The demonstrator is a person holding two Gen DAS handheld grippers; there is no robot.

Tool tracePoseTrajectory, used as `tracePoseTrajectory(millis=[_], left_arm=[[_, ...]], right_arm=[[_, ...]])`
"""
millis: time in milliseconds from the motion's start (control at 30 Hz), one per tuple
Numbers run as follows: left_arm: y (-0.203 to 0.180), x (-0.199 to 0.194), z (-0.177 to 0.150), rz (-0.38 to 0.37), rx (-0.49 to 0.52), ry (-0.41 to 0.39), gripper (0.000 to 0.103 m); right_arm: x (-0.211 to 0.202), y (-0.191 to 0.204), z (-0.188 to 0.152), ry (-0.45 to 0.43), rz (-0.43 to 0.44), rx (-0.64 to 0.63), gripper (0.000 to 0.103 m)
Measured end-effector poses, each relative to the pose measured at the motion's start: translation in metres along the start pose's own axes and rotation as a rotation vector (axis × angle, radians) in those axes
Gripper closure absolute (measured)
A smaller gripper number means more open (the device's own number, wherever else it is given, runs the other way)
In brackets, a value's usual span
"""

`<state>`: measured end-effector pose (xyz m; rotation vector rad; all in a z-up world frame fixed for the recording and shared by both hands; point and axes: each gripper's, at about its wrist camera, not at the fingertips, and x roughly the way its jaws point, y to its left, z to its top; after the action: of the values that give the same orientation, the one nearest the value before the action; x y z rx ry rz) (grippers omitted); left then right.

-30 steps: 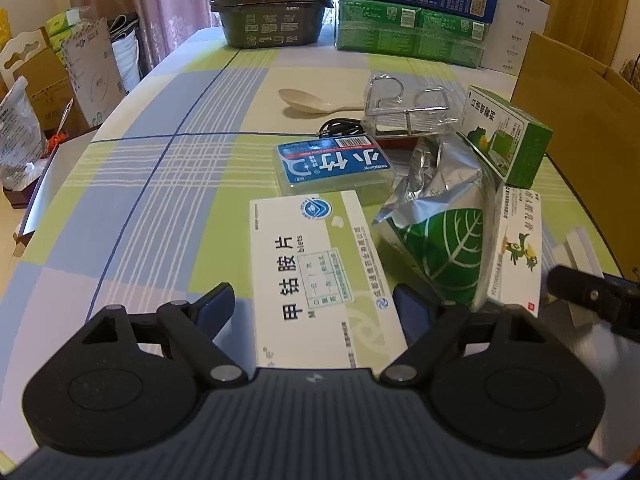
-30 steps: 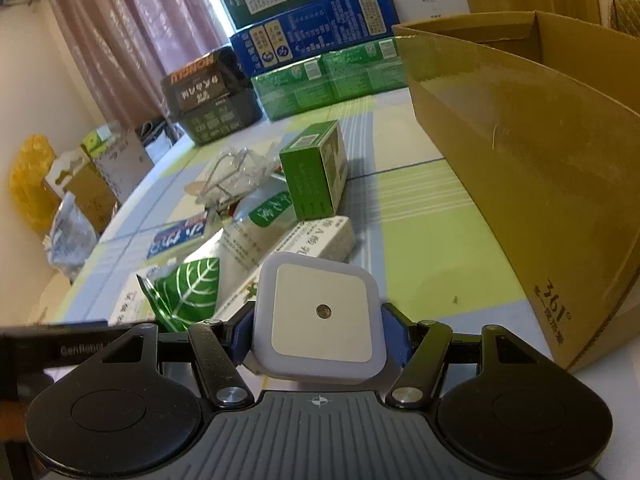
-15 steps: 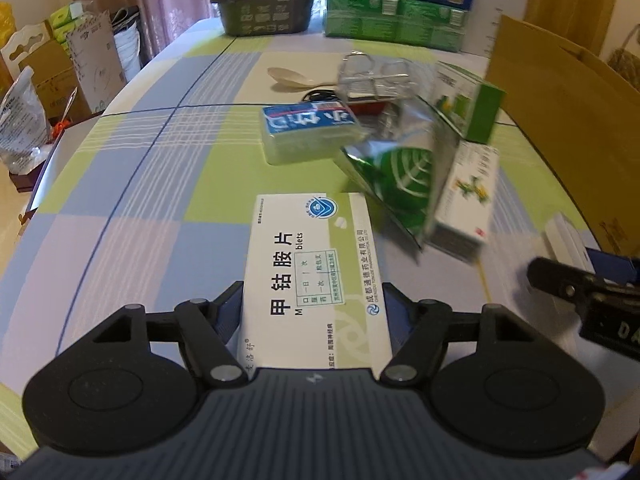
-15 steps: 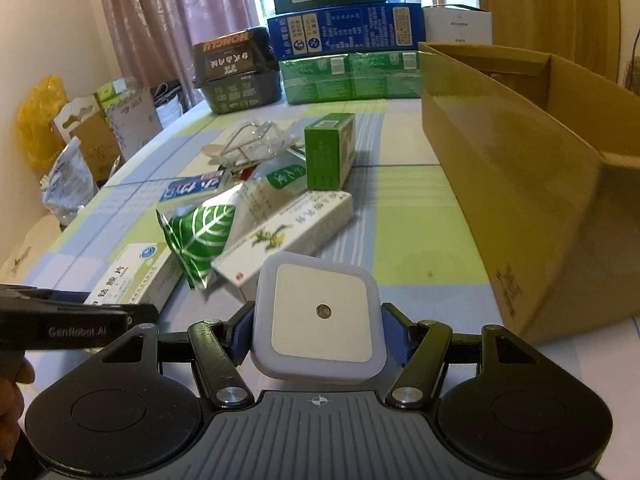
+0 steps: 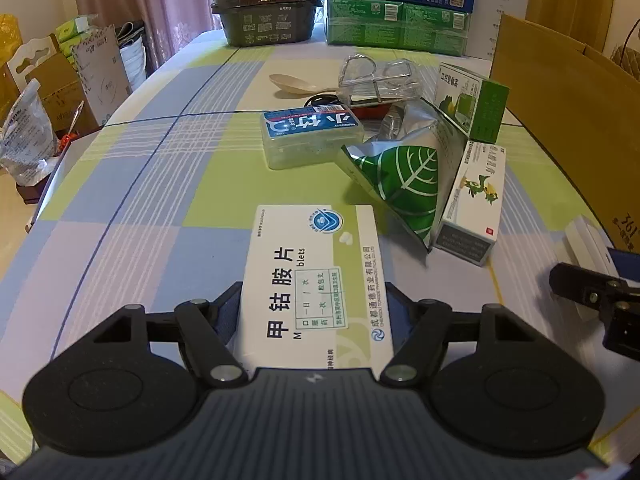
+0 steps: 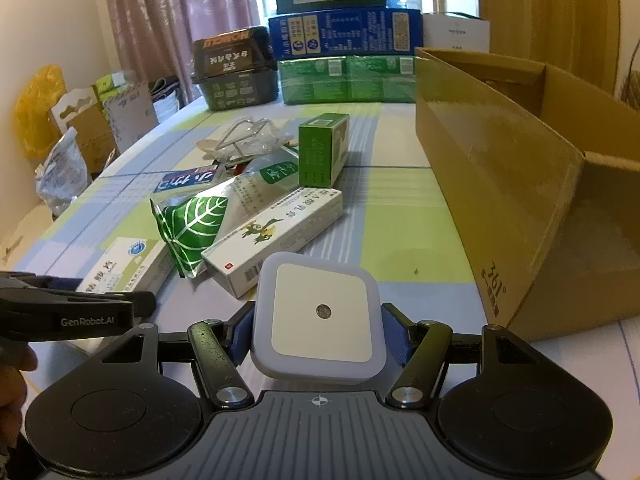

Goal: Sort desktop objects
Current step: 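Carry both items to the cardboard box and release them inside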

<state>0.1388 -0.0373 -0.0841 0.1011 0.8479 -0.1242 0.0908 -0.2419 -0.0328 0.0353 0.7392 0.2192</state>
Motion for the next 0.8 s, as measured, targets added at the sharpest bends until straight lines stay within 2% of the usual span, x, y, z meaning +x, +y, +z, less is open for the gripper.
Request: tracePoseTrajectory(millis=[200, 400, 633, 800], left_arm=[[-0.002, -0.022, 0.000, 0.009, 0.006, -0.027, 0.036], [-0.009, -0.063, 0.012, -0.017, 0.009, -0.088, 0.036], [-0.051, -0.108, 0.047, -0.125, 0.062, -0.178, 0.036], [-0.103, -0.122, 0.076, -0.234, 0.124, -0.218, 0.036]], right_arm=[[-0.012, 0.005, 0.001, -0.029, -0.008, -0.031, 0.041], [-0.046, 0.007, 0.012, -0.102, -0.013, -0.059, 0.041], [-0.102, -0.015, 0.042, -0.232, -0.052, -0.090, 0.041], [-0.122, -0.064, 0.072, -0.271, -0.148, -0.092, 0.041]])
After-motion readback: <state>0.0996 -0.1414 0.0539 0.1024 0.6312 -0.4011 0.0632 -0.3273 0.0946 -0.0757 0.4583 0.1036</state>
